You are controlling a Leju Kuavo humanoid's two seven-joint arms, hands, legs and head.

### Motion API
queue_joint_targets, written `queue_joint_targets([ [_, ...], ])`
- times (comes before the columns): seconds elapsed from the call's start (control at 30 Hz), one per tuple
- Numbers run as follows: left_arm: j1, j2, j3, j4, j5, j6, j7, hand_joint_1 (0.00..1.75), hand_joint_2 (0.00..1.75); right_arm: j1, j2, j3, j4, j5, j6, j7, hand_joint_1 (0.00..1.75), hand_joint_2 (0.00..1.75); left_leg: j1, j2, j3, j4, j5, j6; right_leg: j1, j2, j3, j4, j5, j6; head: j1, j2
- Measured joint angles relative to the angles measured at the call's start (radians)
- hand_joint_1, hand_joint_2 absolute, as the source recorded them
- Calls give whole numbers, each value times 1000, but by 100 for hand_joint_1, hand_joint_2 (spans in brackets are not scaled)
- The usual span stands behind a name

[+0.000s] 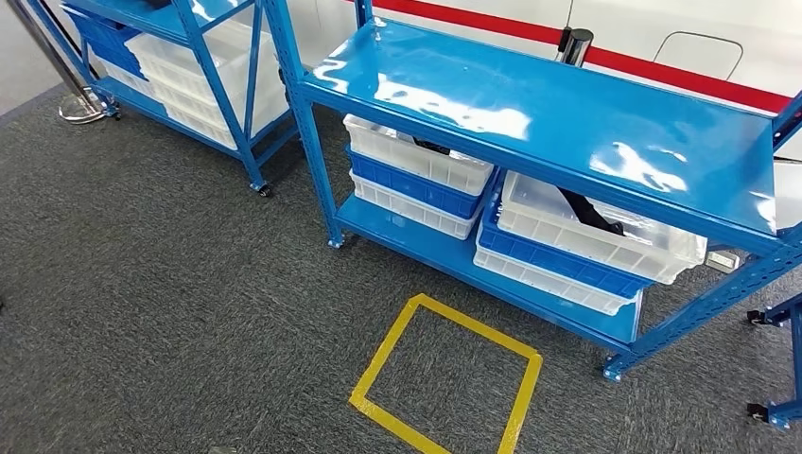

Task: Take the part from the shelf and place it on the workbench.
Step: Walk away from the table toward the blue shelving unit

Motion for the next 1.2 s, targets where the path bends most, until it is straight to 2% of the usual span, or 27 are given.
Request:
queue_joint_targets([
  [0.03, 0, -1, 0, 0, 0, 3, 0, 0, 0, 0, -1, 0, 0, 1, 0, 0, 0, 0, 1, 1, 21, -17, 3, 5, 0, 0, 5, 11, 1, 6, -1, 0],
  [0.1, -2, -2, 0, -1, -2, 15, -1, 0, 0, 0, -2, 0, 0, 4, 0, -1, 0, 0, 7, 5, 57, -38, 7, 11, -3, -1, -30, 79, -20, 10, -1, 0],
  [0.17, -4, -4, 0, -2, -4, 24, 2, 0, 0, -3, -4, 0, 0, 5, 0, -2, 0, 0, 9, 6, 68, -45, 2, 10, -10, -2, -111, 198, -66, 11, -1, 0],
  [0.2, -4, -5, 0, -2, -5, 25, 5, 0, 0, -3, -6, 0, 0, 5, 0, -2, 0, 0, 11, 5, 71, -47, -3, 7, -15, -2, -150, 242, -87, 15, 0, 0],
  [0.23, -3, -6, 0, -2, -5, 25, 8, 0, 0, -2, -7, 0, 0, 5, 0, -2, 0, 0, 14, 3, 76, -47, -10, 3, -20, -3, -176, 256, -97, 23, 0, 0],
  [0.27, -2, -6, 0, -2, -5, 25, 9, 0, 0, 0, -8, 0, 0, 5, 0, -2, 0, 0, 18, 1, 83, -46, -17, -3, -26, -3, -184, 235, -84, 38, 0, 0],
  [0.3, -2, -7, 0, -2, -5, 25, 10, 0, 0, 2, -9, 0, 0, 5, 0, -2, 0, 0, 23, 0, 92, -45, -25, -10, -32, -4, -177, 183, -49, 57, 0, 0],
  [0.33, -1, -7, 0, -3, -5, 25, 10, 0, 0, 4, -9, 0, 0, 4, 0, -2, 0, 0, 26, -2, 99, -44, -33, -18, -38, -5, -161, 113, 0, 75, 1, 0],
  [0.37, -1, -7, 0, -3, -5, 25, 11, 0, 0, 5, -9, 0, 0, 3, 0, -2, 0, 0, 28, -1, 106, -38, -44, -26, -42, -10, -149, 50, 40, 82, 2, 0],
  [0.4, -1, -6, 0, -3, -5, 26, 13, 0, 0, 4, -9, 0, 1, 2, 0, -2, 0, 0, 28, 0, 109, -33, -54, -35, -41, -16, -139, 9, 68, 77, 3, 0],
  [0.43, -1, -7, 0, -3, -5, 27, 14, 0, 0, 3, -9, -1, 1, 1, 0, -2, 0, 0, 27, 1, 113, -27, -62, -44, -39, -20, -136, -12, 83, 63, 3, 0],
  [0.5, -1, -8, 0, -3, -6, 28, 17, 0, 0, 2, -9, -1, 1, 0, 0, -2, 0, 0, 27, 5, 118, -15, -69, -58, -37, -20, -128, -13, 90, 31, 1, 0],
  [0.57, -2, -8, 0, -3, -6, 30, 19, 0, 0, 2, -8, -1, 1, -1, 0, -2, 0, 0, 33, 12, 111, 13, -91, -68, -43, -13, -113, -16, 93, 11, -3, 0],
  [0.6, -4, -8, 0, -3, -7, 30, 20, 0, 0, 1, -8, -2, 1, -1, 0, -3, 0, 0, 36, 16, 95, 48, -116, -72, -44, -10, -107, -17, 92, 4, -4, 0],
  [0.67, -5, -8, 0, -4, -11, 31, 21, 0, 0, 0, -8, -2, 1, -1, 0, -4, 0, 0, 40, 19, 30, 168, -182, -82, -39, -3, -105, -17, 89, -5, -6, 0],
  [0.7, -5, -9, 0, -4, -13, 32, 22, 0, 0, 0, -8, -2, 1, -1, 0, -4, 0, 0, 42, 20, -3, 222, -203, -85, -38, 3, -104, -17, 88, -6, -5, 0],
  [0.73, -5, -9, 0, -4, -15, 32, 23, 0, 0, 0, -8, -2, 1, -1, 0, -4, 0, 0, 43, 20, -27, 252, -208, -87, -37, 9, -104, -17, 87, -8, -5, 0],
  [0.77, -5, -9, 0, -4, -16, 33, 24, 0, 0, 0, -7, -3, 1, -1, 0, -4, 0, 0, 45, 20, -30, 240, -188, -88, -36, 17, -102, -17, 86, -7, -5, 0],
  [0.8, -5, -8, 0, -4, -16, 33, 25, 0, 0, 0, -7, -3, 1, -1, 0, -4, 0, 0, 47, 18, -17, 193, -150, -87, -36, 27, -100, -16, 85, -7, -5, 0],
  [0.83, -5, -8, 0, -4, -17, 33, 25, 0, 0, 0, -6, -3, 1, -1, 0, -4, 0, 0, 49, 9, 7, 127, -104, -85, -37, 37, -98, -17, 84, -5, -6, 0],
  [0.87, -5, -7, 0, -4, -17, 33, 25, 0, 0, -1, -5, -3, 1, -1, 0, -4, 0, 0, 50, -4, 31, 64, -74, -83, -36, 46, -97, -17, 84, -3, -6, 0],
  [0.93, -5, -6, 0, -4, -17, 34, 25, 0, 0, -2, -4, -3, 1, -1, 0, -4, 0, 0, 46, -29, 54, 0, -58, -72, -35, 63, -102, -17, 84, 7, -6, 0],
  [1.0, -5, -6, 0, -4, -17, 34, 25, 0, 0, 0, -4, -3, 1, -1, 0, -4, 0, 0, 38, -28, 58, -4, -59, -57, -34, 81, -109, -21, 85, 23, -6, 0],
  [1.03, -6, -7, 0, -4, -17, 34, 25, 0, 0, 2, -4, -3, 1, -1, 0, -4, 0, 0, 37, -18, 65, -10, -47, -49, -33, 78, -111, -17, 83, 30, -5, 0],
  [1.1, -9, -9, 0, -4, -18, 35, 25, 0, 0, 2, -4, -3, 1, -1, 0, -4, 0, 0, 37, 3, 79, -24, -37, -34, -29, 44, -135, 28, 58, 31, -3, 0],
  [1.13, -10, -9, 0, -4, -18, 35, 25, 0, 0, 1, -5, -3, 1, -1, 0, -4, 0, 0, 37, 16, 83, -29, -34, -29, -29, 21, -161, 83, 31, 26, -1, 0],
  [1.2, -9, -9, 0, -4, -18, 35, 25, 0, 0, -1, -4, -3, 1, -1, 0, -4, 0, 0, 32, 39, 83, -29, -36, -24, -27, 2, -231, 215, -25, 20, 0, 0],
])
